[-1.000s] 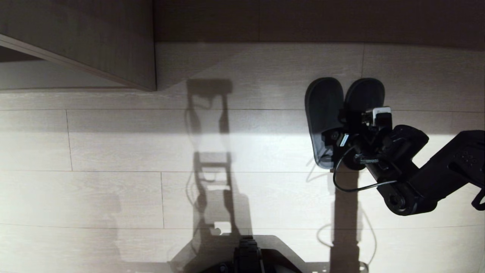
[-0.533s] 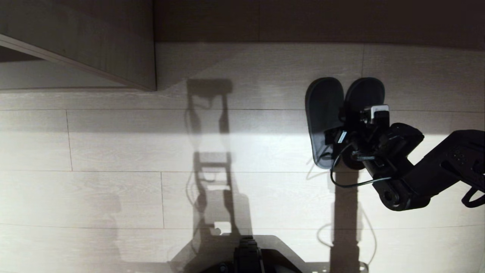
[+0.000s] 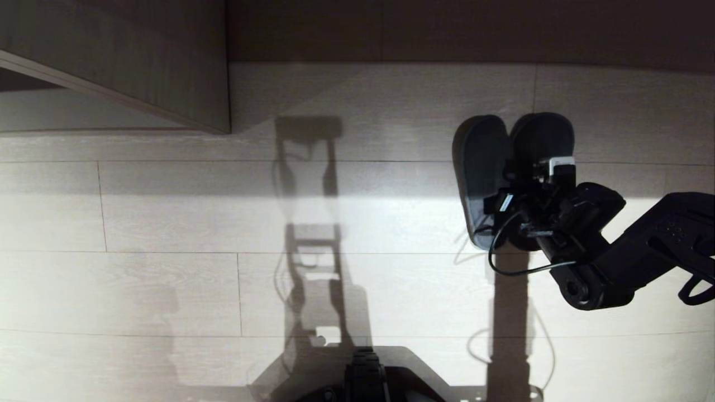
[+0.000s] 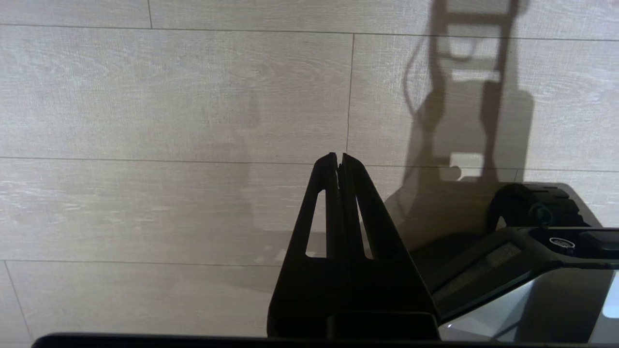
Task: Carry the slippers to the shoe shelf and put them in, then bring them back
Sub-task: Pick up the slippers on the floor, then place the slippers into the shoe cabinet
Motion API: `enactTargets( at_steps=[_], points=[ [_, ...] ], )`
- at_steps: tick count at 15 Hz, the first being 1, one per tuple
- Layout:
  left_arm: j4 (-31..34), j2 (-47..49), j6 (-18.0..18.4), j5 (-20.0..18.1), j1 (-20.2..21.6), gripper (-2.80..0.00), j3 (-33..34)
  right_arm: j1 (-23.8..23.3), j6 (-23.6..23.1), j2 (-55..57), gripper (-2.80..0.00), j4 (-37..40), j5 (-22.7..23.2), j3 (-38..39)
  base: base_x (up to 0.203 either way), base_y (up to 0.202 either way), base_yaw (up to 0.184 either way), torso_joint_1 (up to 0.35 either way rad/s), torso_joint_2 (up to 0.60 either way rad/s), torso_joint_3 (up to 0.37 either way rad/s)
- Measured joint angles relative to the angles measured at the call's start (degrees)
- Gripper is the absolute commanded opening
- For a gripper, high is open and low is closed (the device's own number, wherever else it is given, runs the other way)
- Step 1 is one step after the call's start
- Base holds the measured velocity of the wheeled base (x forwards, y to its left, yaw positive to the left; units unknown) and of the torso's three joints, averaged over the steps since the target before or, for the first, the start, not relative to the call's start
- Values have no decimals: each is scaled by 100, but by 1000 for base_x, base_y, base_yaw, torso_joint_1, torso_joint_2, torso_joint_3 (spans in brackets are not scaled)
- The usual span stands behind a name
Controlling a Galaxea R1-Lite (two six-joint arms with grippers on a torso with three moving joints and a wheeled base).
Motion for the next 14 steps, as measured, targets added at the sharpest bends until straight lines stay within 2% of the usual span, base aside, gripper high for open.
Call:
enactTargets(
  at_steps=[3,6,14],
  points=[
    [-1,0,7,0,0,-280,0,2,-10,-208,-280,30,-12,223,0,0,0,0,0,0],
    [-6,0,9,0,0,-280,0,13,-40,-891,-280,91,54,733,0,0,0,0,0,0],
    [3,0,7,2,0,-280,0,37,-121,-3782,-280,750,398,2989,0,0,0,0,0,0]
  ],
)
